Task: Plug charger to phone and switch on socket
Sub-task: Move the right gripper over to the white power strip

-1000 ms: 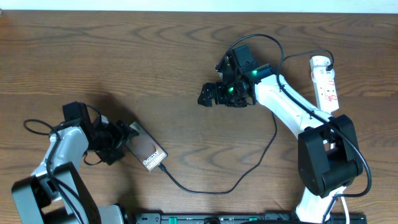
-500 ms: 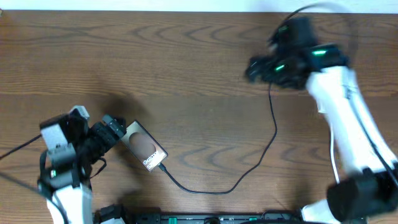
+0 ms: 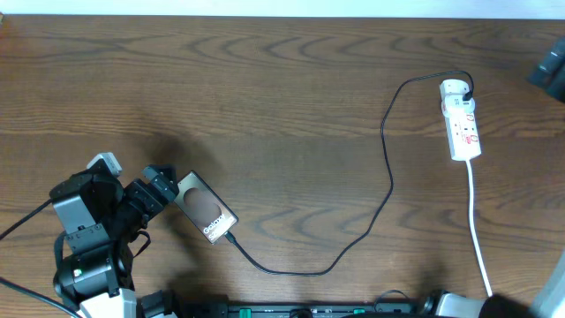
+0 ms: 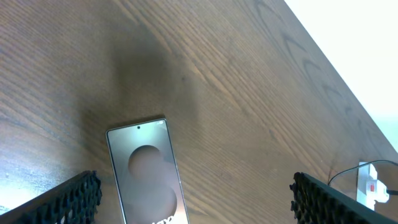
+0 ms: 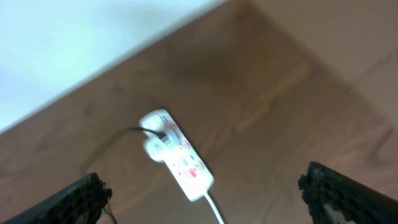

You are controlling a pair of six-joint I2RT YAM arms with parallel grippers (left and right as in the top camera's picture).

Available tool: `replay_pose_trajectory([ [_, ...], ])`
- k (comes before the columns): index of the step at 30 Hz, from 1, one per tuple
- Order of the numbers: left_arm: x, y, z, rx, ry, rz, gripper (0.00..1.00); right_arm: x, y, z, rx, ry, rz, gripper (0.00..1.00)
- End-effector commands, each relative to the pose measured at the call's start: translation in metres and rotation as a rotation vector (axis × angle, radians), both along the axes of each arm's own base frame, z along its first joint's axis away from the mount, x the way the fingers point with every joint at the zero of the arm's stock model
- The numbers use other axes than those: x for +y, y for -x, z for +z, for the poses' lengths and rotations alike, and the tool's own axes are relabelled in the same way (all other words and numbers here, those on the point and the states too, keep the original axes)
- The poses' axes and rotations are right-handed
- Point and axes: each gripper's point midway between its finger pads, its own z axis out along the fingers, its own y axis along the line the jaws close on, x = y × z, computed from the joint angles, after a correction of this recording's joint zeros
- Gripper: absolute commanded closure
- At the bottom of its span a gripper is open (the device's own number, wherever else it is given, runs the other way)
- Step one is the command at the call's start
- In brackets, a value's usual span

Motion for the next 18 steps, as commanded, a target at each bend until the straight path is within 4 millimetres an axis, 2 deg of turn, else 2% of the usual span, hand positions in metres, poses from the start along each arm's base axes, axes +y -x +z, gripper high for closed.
replay_pose_trajectory([
  [1,0.002,-0.001,0.001,0.0,-0.01,0.002,0.04,-0.009,-0.015,-0.055,0.087,-0.176,0.207,0.01],
  [4,0.002,-0.001,0.001,0.0,-0.01,0.003,0.04,-0.006,-0.021,-0.092,0.135,-0.297,0.355,0.01],
  [8,0.002,-0.001,0.001,0.001,-0.009,0.003,0.04,-0.007,-0.026,-0.147,0.243,-0.404,0.433,0.01],
  [10,0.002,-0.001,0.001,0.001,-0.009,0.003,0.04,0.001,-0.03,-0.17,0.273,-0.458,0.513,0.01],
  [14,0.002,-0.001,0.001,0.001,-0.01,0.002,0.04,0.023,-0.04,-0.192,0.237,-0.53,0.705,0.01],
  [18,0.002,-0.001,0.001,0.001,-0.01,0.002,0.04,0.023,-0.047,-0.218,0.265,-0.564,0.716,0.01],
])
